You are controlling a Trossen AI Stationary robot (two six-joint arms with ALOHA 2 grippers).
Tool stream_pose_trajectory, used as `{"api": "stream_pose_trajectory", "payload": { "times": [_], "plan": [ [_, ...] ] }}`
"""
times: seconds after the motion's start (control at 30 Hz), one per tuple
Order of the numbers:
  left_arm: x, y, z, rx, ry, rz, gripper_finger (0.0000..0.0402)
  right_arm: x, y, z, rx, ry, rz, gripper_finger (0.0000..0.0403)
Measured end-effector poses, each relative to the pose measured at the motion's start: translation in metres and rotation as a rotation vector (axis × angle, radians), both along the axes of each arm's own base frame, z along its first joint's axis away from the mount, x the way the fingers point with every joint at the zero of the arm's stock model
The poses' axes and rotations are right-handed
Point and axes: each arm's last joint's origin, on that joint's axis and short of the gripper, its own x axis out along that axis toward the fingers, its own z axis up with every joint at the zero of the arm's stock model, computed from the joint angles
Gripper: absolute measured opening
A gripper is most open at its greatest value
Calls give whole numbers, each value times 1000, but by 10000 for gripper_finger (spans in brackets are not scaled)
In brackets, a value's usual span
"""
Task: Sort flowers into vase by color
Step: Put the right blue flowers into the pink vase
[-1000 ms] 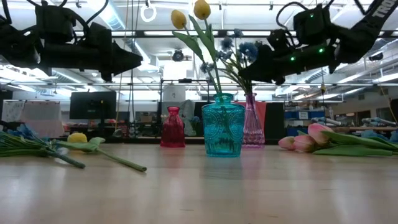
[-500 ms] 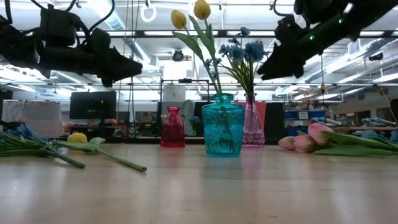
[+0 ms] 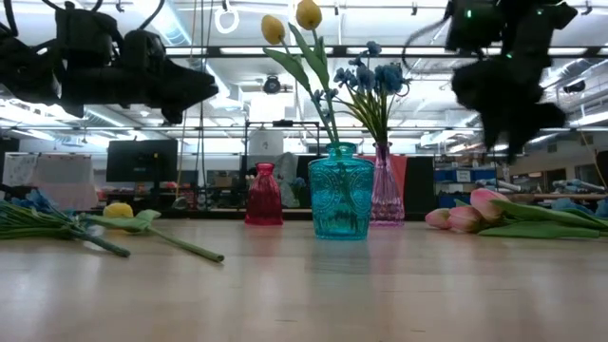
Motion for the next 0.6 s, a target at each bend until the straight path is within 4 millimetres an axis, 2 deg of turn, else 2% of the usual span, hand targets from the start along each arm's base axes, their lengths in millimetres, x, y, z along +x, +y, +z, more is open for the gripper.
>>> {"api": "stream_pose_trajectory", "payload": {
  "times": [0.1, 0.23, 0.43, 0.6],
  "plan": [
    [0, 0, 0, 0, 0, 0, 163, 0, 10, -12, 159, 169, -36, 229],
    [0, 0, 0, 0, 0, -1, 163, 2, 26, -23, 314, 317, 5, 229],
    [0, 0, 0, 0, 0, -1, 163, 8, 50, -31, 385, 395, 76, 229],
    [0, 0, 0, 0, 0, -2, 163, 3, 70, -40, 405, 472, 83, 228]
  ]
}}
